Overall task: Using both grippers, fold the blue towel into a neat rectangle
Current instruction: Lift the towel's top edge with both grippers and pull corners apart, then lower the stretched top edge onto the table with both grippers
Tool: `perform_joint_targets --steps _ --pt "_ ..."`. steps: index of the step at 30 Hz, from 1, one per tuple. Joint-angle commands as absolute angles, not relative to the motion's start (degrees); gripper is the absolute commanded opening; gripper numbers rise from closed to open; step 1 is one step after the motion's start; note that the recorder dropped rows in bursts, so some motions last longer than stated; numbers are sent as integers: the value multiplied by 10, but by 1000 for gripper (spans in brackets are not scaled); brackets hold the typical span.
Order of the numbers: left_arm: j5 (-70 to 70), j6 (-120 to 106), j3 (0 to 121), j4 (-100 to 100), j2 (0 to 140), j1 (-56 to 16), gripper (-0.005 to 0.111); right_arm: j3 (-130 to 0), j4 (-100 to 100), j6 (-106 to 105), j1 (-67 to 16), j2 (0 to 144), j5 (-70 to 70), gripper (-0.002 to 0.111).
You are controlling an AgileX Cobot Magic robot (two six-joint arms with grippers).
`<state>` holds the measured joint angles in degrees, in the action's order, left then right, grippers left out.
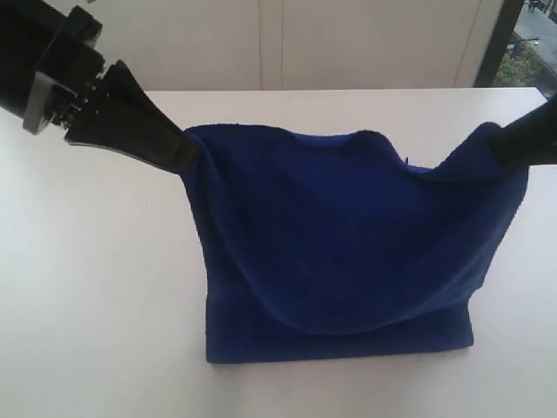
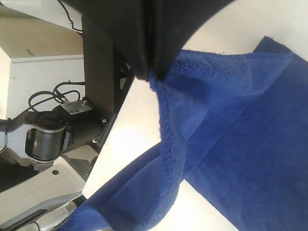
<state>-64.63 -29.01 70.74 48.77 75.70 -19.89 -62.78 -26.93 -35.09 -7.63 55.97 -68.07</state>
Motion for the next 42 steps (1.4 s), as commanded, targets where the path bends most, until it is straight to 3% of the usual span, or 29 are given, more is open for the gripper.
perform_joint_targets --steps 1,16,26,42 --pt "-700 -295 669 504 726 -201 0 -626 -271 -333 -74 542 -700 0" --pt "-700 -283 617 519 673 -201 0 -567 -271 -296 -74 515 -700 0" --pt "-694 -284 614 531 673 -201 0 -601 -190 -264 -74 515 -663 0" --pt "-588 -318 614 524 677 -201 0 -605 -181 -254 -74 516 -628 0"
